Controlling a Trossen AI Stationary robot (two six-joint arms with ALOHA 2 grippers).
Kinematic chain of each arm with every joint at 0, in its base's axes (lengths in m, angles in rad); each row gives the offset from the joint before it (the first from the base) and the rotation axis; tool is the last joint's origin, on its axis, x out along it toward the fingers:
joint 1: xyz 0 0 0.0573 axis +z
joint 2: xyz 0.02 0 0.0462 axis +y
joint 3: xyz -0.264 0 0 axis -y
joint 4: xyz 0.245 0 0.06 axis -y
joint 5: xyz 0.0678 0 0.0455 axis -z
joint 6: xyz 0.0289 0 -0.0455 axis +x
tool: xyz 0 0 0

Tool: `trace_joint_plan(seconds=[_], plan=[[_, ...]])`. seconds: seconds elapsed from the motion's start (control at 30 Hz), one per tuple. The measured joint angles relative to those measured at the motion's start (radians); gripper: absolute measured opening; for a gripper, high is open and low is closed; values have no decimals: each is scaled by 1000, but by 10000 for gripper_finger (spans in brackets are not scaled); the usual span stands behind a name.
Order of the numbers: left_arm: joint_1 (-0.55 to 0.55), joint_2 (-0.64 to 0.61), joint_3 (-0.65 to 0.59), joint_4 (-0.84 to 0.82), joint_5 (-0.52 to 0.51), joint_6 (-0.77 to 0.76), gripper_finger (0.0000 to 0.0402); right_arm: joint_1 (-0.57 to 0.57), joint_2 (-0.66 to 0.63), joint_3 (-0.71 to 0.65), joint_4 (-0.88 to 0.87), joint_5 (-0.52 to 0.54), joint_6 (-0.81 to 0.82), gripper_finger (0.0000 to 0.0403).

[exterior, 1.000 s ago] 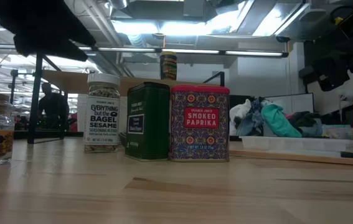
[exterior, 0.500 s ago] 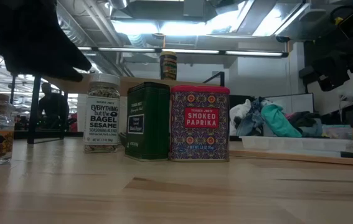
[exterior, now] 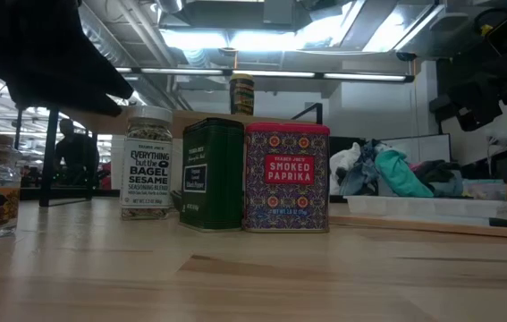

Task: Shelf spices
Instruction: Put the white seasoning bottle on the shelf

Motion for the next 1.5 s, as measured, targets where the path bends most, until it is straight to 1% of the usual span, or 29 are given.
trace_joint_plan(seconds=[0.07,0.27,0.37,0.5,0.67,0.73,1.07,1.2,1.27,1.5], plan=[[0,0,0,18,0,19,239,0,0,0,0,0,0,221],[0,0,0,11,7,-12,239,0,0,0,0,0,0,221],[-7,0,0,11,7,7,241,0,0,0,0,0,0,221],[-22,10,0,18,-1,15,265,0,0,0,0,0,0,221],[-33,48,0,17,-11,-50,305,0,0,0,0,0,0,221],[-33,68,0,18,-31,-69,318,0,0,0,0,0,0,221],[-33,198,0,11,-86,-212,366,0,0,0,0,0,0,221],[-32,238,0,11,-124,-236,379,0,0,0,0,0,0,221],[-28,250,0,12,-147,-218,383,0,0,0,0,0,0,221],[36,257,-2,11,-154,-173,384,0,0,0,0,0,0,221]])
